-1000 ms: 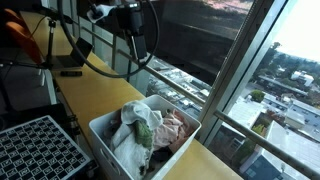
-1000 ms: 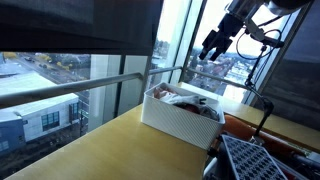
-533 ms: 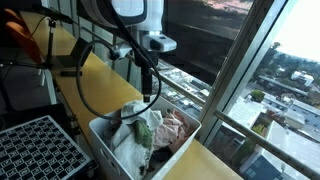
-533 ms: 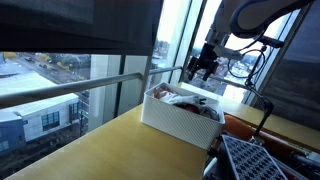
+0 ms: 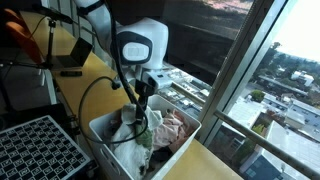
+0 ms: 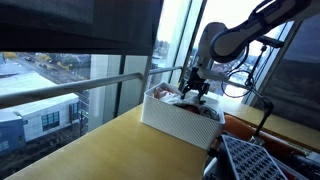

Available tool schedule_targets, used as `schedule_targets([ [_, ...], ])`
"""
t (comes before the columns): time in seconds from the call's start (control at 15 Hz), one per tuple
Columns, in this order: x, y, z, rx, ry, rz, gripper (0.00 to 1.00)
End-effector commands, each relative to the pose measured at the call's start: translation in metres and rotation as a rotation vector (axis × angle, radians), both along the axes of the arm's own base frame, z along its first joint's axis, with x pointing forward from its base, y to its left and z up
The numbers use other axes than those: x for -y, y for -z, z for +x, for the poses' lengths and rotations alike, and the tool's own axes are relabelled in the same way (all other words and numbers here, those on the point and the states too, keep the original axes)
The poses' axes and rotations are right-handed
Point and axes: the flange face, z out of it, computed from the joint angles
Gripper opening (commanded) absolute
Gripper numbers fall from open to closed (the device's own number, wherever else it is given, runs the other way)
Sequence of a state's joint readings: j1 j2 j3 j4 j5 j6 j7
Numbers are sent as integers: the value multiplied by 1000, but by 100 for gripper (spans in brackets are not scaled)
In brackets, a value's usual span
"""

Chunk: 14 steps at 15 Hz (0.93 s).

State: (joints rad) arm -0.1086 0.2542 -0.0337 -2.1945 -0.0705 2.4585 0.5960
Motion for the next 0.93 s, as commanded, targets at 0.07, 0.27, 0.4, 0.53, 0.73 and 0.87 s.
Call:
schedule_targets([
  [0.07,-3,47,12,-31,81,49,100],
  [0.27,13,56,9,-42,123,54,72],
  [0.4,25,44,5,-27,153,61,69],
  [0.53,35,22,2,-3,181,74,55],
  [0.73,50,-15,-5,35,218,103,32],
  [0.87,57,-36,-10,54,231,120,17],
])
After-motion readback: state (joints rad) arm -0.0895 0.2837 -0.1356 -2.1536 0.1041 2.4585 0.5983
